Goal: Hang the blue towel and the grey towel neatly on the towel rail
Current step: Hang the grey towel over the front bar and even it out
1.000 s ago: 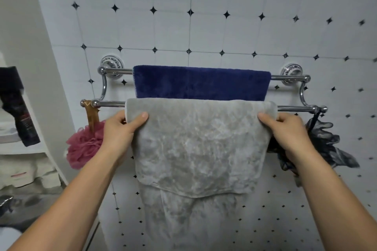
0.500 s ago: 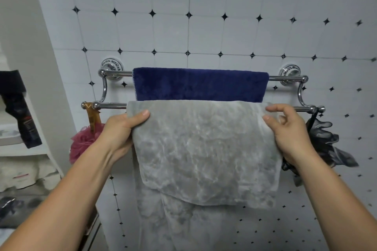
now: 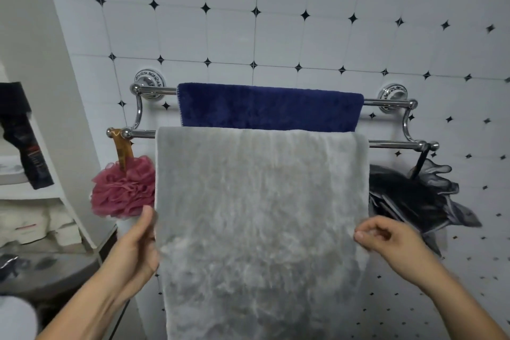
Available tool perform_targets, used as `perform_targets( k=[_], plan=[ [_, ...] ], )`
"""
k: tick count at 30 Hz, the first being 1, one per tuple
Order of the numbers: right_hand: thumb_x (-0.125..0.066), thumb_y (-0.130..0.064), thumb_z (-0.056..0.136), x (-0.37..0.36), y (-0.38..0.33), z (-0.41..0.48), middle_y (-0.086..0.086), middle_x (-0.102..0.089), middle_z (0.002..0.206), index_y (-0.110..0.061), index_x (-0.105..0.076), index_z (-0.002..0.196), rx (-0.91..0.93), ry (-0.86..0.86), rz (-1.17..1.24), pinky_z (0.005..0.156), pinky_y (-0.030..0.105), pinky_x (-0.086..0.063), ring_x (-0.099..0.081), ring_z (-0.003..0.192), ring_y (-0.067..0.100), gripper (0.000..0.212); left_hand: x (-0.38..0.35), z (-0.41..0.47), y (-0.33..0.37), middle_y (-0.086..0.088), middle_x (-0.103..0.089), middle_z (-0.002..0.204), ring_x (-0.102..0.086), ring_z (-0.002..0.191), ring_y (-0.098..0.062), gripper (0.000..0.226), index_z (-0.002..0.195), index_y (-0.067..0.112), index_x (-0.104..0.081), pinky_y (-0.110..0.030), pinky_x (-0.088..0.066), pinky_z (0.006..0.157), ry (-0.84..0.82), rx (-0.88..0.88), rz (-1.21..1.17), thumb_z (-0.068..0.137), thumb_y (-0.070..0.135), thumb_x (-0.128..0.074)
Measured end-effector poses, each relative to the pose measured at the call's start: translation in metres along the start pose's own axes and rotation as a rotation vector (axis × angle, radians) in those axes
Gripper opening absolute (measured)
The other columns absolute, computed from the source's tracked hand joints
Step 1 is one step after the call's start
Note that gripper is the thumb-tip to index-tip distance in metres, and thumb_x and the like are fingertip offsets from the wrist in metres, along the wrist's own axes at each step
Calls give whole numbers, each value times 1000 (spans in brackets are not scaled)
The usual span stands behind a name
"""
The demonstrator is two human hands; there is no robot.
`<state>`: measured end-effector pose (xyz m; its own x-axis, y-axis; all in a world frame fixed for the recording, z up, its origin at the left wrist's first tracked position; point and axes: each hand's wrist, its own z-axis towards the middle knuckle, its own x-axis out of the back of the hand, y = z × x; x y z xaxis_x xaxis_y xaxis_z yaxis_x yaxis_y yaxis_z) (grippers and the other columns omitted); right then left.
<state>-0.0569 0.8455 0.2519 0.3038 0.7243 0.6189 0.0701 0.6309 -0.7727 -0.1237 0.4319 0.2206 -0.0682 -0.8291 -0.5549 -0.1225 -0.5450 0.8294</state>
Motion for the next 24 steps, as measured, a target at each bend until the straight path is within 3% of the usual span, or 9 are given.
perform_targets(
  k=[3, 5, 7, 10, 14, 17, 19, 21, 24],
  plan=[
    [-70, -42, 82, 15, -43, 20, -13, -65, 75, -34, -65, 78, 170, 272, -420, 65, 32, -48, -60, 69, 8, 10, -14, 20, 28, -22, -71, 114, -71, 101, -34, 76, 105, 3, -75, -42, -61, 77, -62, 5, 13, 71, 68, -56],
    [-66, -38, 86, 17, -85, 38, -9, -61, 88, -31, -64, 87, 361, 389, -446, 68, 32, -43, -57, 79, 14, 7, -34, 35, 51, -21, -72, 109, -71, 99, -33, 82, 99, 1, -77, -43, -61, 80, -64, -25, 10, 72, 74, -51],
    [-65, -34, 87, 14, -121, 64, -3, -62, 102, -27, -66, 103, 502, 366, -473, 78, 35, -42, -55, 95, 21, 17, -50, 53, 66, -22, -70, 112, -69, 100, -34, 91, 104, -1, -74, -45, -56, 89, -59, -40, -10, 79, 79, -40],
    [-61, -37, 89, -15, -169, 86, -5, -60, 118, -28, -61, 120, 638, 150, -572, 93, 39, -39, -51, 112, 23, 32, -50, 67, 79, -23, -64, 120, -63, 111, -35, 99, 124, -6, -61, -47, -43, 107, -24, -44, -134, 81, 80, -37],
    [-55, -41, 91, -53, -198, 93, -8, -58, 116, -32, -59, 118, 703, -6, -584, 96, 39, -38, -49, 112, 19, 28, -51, 74, 64, -24, -63, 127, -60, 119, -37, 70, 127, -3, -61, -49, -42, 107, -56, 35, -299, 93, 54, -40],
    [-56, -40, 91, -84, -224, 90, -7, -58, 111, -31, -61, 112, 759, -67, -513, 95, 39, -39, -50, 107, 17, 24, -52, 69, 65, -22, -71, 106, -70, 95, -33, 41, 124, -3, -57, -44, -59, 80, -113, 72, -131, 94, 17, -39],
    [-56, -34, 91, -98, -235, 91, -6, -58, 103, -28, -63, 103, 789, -35, -500, 89, 38, -41, -52, 101, 19, 15, -57, 65, 70, -27, -64, 121, -64, 112, -36, 38, 130, -7, -53, -46, -57, 89, -190, 40, 16, 95, 5, -46],
    [-58, -28, 90, -103, -241, 93, -9, -57, 95, -27, -65, 91, 776, -11, -443, 82, 35, -41, -53, 95, 17, 7, -59, 64, 78, -29, -52, 137, -51, 127, -40, 44, 136, -6, -49, -50, -50, 100, -250, -15, 136, 93, 3, -55],
    [-59, -27, 87, -104, -246, 96, -12, -60, 90, -28, -63, 81, 702, -26, -343, 76, 32, -41, -55, 88, 12, 7, -62, 66, 87, -24, -61, 123, -58, 110, -36, 47, 130, -3, -56, -45, -55, 87, -168, -34, 275, 87, 13, -65]
  ],
)
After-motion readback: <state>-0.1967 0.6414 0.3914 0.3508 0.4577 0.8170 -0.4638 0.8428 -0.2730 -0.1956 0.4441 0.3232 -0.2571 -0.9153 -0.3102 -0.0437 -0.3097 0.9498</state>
